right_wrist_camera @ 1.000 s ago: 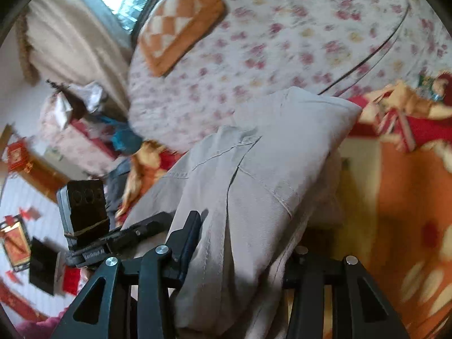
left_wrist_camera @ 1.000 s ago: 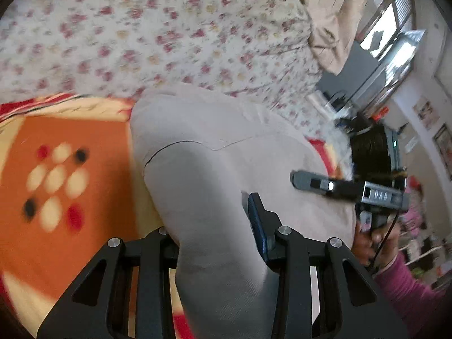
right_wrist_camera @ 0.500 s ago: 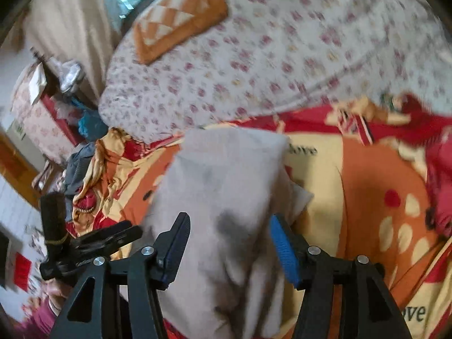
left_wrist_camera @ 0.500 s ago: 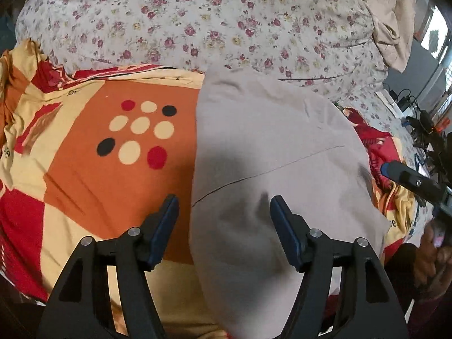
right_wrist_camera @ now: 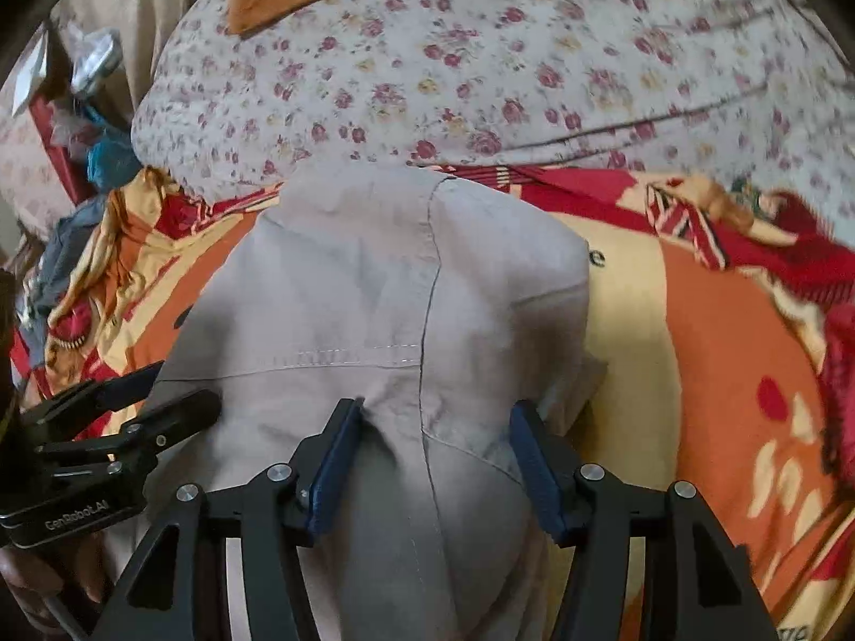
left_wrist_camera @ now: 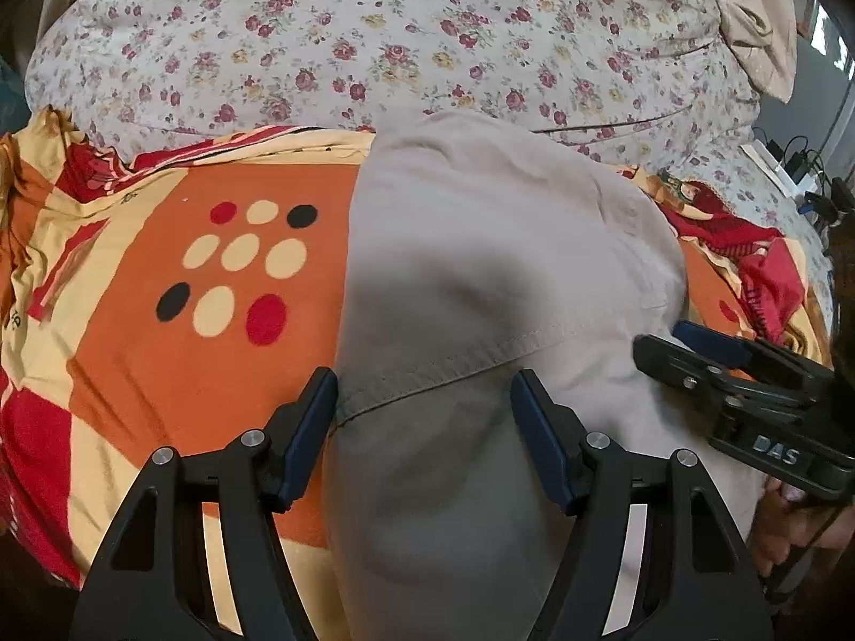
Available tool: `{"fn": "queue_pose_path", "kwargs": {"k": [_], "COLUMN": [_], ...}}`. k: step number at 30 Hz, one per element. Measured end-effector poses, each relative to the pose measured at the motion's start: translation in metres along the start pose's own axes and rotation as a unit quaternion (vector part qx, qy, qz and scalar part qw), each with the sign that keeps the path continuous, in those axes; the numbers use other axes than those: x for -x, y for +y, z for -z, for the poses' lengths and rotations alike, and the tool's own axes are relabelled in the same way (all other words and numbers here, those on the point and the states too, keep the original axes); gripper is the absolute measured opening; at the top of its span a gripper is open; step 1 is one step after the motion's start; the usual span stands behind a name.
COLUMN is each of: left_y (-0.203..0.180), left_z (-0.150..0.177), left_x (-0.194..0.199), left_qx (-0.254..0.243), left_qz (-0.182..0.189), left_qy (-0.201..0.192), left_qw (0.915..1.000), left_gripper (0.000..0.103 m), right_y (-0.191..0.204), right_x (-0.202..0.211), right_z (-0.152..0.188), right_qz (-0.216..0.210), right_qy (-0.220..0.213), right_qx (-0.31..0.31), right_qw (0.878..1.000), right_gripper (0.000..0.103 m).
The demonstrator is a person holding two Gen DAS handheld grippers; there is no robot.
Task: Fold large clothes
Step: 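Press the folded beige jacket flat with both tools, fingers open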
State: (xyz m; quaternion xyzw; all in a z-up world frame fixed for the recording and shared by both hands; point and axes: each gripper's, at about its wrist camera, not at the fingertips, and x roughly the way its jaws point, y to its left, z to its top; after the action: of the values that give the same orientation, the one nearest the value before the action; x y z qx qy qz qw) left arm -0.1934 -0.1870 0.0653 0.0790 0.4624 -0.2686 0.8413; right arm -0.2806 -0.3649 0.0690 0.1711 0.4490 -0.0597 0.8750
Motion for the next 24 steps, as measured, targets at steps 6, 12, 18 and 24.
{"fn": "queue_pose_path", "kwargs": {"k": [6, 12, 18, 24], "left_y": [0.002, -0.004, -0.003, 0.002], "left_z": [0.008, 0.02, 0.032, 0.045], "left_x": [0.013, 0.037, 0.064, 0.08], "left_qx": [0.01, 0.003, 0.004, 0.009], "left_qz": [-0.008, -0.032, -0.041, -0.049], "left_qy": [-0.017, -0.047, -0.084, -0.107], "left_qw": [0.9998, 0.9984, 0.9957, 0.9931], "left_gripper": [0.068, 0.068, 0.068, 0.068], "right_y": [0.012, 0.034, 0.048, 0.061], "right_x": [0.035, 0.073, 0.095, 0.101], "right_z": [0.011, 0.025, 0.036, 0.045], "right_qz": [0.016, 0.048, 0.054, 0.064], "right_qy": [-0.025, -0.058, -0.079, -0.085], "right_qx": [0.004, 0.01, 0.008, 0.02], "right_qw": [1.0, 0.997, 0.995, 0.994], "right_gripper": [0.056, 0.072, 0.08, 0.085]}}
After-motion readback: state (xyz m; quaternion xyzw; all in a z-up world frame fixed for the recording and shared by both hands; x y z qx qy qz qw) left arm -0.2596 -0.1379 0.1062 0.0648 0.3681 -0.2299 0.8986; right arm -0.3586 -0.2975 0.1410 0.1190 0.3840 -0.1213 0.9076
